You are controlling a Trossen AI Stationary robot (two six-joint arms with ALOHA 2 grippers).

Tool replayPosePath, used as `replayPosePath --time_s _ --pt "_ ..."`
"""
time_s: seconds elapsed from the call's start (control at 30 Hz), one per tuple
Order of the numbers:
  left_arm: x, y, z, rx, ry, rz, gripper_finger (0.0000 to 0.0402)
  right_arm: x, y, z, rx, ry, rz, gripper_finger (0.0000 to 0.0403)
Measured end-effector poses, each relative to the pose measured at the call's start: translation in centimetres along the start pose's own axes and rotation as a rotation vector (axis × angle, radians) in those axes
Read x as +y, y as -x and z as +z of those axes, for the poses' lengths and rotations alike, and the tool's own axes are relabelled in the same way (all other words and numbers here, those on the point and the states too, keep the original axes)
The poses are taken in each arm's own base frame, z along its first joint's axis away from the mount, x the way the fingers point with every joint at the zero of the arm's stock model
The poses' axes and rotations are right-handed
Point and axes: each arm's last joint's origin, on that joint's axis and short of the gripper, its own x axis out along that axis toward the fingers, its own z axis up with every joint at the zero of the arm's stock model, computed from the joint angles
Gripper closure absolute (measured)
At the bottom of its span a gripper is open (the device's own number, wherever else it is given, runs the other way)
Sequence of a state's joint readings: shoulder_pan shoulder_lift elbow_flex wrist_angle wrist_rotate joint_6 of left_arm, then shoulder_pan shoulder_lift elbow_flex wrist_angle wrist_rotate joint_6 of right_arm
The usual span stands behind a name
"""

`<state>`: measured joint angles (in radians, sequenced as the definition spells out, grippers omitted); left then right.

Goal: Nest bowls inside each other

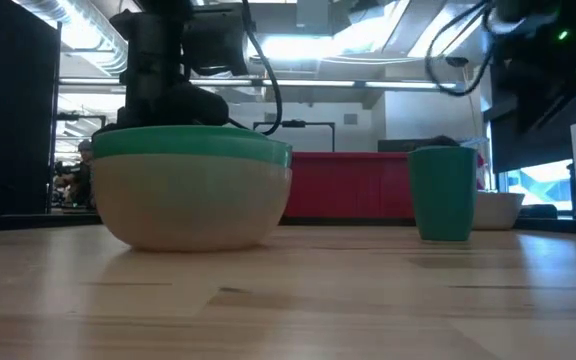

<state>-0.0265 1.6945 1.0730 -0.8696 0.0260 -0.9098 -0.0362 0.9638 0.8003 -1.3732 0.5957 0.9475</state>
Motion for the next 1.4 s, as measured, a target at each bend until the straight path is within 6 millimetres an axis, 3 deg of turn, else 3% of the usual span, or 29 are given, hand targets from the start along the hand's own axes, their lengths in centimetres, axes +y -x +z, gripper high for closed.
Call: replayPosePath --time_s 0.27,0.93,1.4 --pt "0.0 0.1 -0.1 0.005 -0.004 -0.006 0.0357 0.0 -2.0 4.3 -0.03 0.041 0.179 0.0205" --pt "-0.3 0.1 -0.6 0.011 -0.026 -0.008 0.0357 -0.5 -9.3 11.5 0.305 0.167 0.22 0.0205" --pt "-0.3 0.1 -0.6 0.01 -0.026 -0.01 0.0357 -0.2 -10.2 11.7 0.325 0.219 0.227 0.0205"
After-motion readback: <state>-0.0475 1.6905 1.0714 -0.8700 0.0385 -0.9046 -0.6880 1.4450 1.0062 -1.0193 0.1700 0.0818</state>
